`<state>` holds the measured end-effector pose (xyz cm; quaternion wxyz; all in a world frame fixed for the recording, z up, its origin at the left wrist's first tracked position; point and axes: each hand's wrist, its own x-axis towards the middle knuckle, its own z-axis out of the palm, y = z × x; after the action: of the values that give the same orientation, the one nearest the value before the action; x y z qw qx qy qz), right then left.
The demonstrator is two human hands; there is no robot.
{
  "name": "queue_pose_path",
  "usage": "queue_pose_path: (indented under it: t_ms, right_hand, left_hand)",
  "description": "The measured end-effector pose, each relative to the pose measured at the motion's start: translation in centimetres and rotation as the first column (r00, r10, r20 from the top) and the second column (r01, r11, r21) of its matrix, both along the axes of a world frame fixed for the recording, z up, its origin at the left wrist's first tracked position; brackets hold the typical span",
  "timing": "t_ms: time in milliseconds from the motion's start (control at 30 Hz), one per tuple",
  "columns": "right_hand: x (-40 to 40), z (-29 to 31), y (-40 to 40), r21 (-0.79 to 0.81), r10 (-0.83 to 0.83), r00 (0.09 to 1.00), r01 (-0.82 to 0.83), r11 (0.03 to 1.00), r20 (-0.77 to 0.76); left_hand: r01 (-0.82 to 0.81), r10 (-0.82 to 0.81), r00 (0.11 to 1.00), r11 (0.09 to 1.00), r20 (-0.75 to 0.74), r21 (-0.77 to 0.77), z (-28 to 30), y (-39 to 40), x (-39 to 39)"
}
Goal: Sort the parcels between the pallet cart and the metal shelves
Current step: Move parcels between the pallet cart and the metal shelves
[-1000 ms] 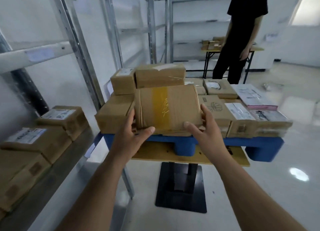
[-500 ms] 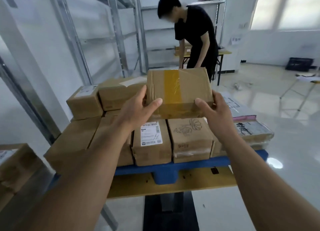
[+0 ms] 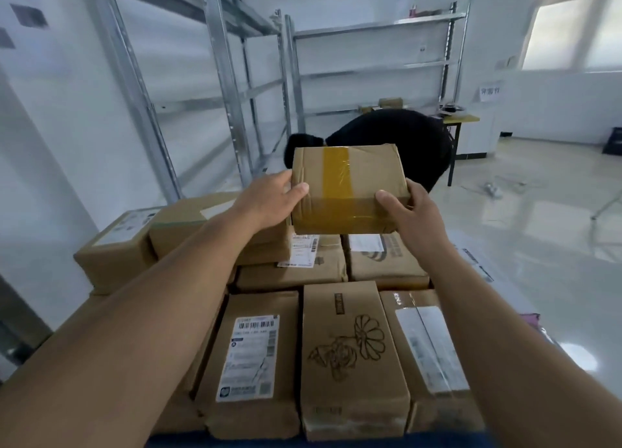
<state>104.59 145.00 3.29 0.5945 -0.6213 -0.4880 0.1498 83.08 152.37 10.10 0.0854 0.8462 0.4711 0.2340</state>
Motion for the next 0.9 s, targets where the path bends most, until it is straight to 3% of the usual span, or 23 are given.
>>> queue_pose_path:
  t_ms: [300,467,900]
  right_hand:
    - [2.2,-3.6,6.9,-0.147,0.102,0.994,-0.097,0.984,0.027]
    - [2.0,-6.1,8.0,-0.229,0.131,0.989,-0.111,0.967,0.073]
    - [2.1,-7.3,9.5,-0.252,0.176,0.984,-0.170,0.953,0.001]
  left_hand:
    - [-0.173,0.143,0.965,0.977,-0.222,-0.124,-3.4,5.8,1.5]
    - [-0.225,0.156,0.835,0.972,-0.527,-0.070,-5.1,7.1,0.8]
    - [-0.228,0.199,0.820,0.974,-0.536,0.013,-5.5,6.9,1.0]
